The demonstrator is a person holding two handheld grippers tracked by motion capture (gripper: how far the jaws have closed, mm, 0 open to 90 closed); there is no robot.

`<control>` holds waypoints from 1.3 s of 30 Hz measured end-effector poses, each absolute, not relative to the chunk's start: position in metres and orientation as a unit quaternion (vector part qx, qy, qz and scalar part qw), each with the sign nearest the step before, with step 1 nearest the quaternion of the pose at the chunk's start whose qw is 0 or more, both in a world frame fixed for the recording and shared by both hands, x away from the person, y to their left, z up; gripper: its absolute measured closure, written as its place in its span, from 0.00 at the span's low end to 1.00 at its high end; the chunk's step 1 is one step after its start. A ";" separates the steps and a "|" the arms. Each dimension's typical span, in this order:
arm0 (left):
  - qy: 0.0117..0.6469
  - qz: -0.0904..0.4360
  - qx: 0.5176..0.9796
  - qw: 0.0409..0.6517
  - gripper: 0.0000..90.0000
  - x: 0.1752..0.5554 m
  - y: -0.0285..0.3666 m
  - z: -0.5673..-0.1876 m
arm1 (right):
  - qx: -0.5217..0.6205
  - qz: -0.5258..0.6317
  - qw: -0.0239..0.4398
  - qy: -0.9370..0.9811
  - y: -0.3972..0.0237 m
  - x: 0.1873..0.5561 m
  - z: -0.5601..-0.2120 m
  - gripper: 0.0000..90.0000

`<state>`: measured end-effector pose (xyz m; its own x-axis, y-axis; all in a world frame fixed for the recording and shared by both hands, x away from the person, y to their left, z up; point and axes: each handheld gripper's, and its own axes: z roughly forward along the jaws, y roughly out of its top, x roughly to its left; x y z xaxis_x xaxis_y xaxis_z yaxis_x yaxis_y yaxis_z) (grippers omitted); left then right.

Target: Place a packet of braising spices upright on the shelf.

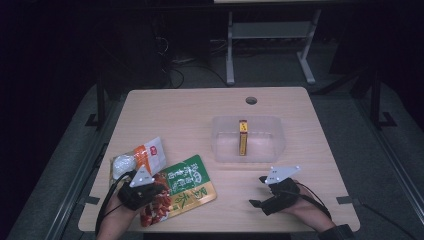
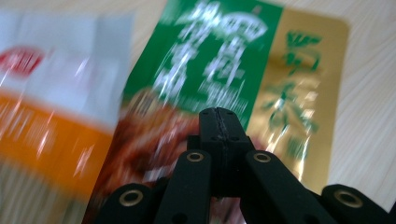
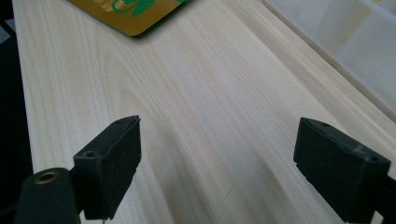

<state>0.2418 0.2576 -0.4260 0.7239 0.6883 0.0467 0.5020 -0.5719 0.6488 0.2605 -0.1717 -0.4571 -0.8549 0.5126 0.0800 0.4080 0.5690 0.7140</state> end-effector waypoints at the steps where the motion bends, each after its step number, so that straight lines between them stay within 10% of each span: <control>1: 0.346 0.154 0.872 0.309 1.00 0.239 0.264 -0.428 | 0.260 0.385 0.068 0.883 -0.171 0.260 -0.457 0.16; 30: 0.260 0.091 0.917 0.289 1.00 0.257 0.226 -0.451 | 0.254 0.393 0.065 0.881 -0.164 0.266 -0.457 0.17; 39: 0.260 0.088 0.917 0.290 1.00 0.258 0.226 -0.452 | 0.261 0.410 0.041 0.873 -0.127 0.296 -0.453 0.36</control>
